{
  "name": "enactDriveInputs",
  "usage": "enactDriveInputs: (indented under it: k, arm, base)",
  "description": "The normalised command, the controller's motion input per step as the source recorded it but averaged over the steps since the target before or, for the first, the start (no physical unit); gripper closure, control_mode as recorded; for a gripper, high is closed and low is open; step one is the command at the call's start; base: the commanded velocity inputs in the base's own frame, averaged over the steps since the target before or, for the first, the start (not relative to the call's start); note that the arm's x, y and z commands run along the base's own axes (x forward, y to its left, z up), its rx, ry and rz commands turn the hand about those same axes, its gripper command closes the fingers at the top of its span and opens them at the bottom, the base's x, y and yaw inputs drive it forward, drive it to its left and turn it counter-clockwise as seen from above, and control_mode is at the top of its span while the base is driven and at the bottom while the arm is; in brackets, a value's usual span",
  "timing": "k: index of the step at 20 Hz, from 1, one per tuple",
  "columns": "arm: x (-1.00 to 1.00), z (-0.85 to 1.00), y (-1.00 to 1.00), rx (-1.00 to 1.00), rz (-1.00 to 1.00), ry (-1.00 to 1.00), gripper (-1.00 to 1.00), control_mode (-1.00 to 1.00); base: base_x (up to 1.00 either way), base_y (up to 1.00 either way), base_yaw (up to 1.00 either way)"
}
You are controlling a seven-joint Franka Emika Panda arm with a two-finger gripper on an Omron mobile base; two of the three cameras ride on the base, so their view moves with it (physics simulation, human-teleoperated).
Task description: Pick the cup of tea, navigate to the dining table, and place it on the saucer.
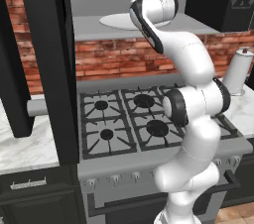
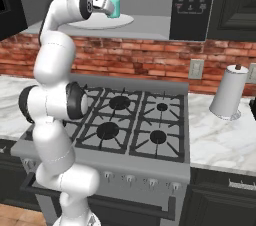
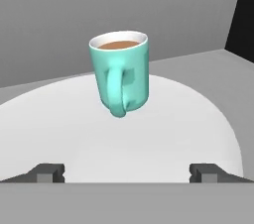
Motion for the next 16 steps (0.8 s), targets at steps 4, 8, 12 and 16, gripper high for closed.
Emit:
enactDriveInputs:
  k: [4, 8, 12, 16]
  arm:
    - [0.22, -0.04, -0.22, 0.0, -0.04, 0.01, -1.0, -1.0]
    - [0.31, 0.0, -0.03, 0.0, -0.03, 0.0, -1.0, -1.0]
    - [0.42, 0.0, 0.09, 0.0, -0.03, 0.0, -1.0, -1.0]
    - [0.41, -0.01, 0.09, 0.0, -0.04, 0.0, -1.0, -1.0]
  base:
    - [0.0, 0.0, 0.0]
    - [0.0, 0.0, 0.0]
    - [0.0, 0.0, 0.0]
    - [0.0, 0.0, 0.0]
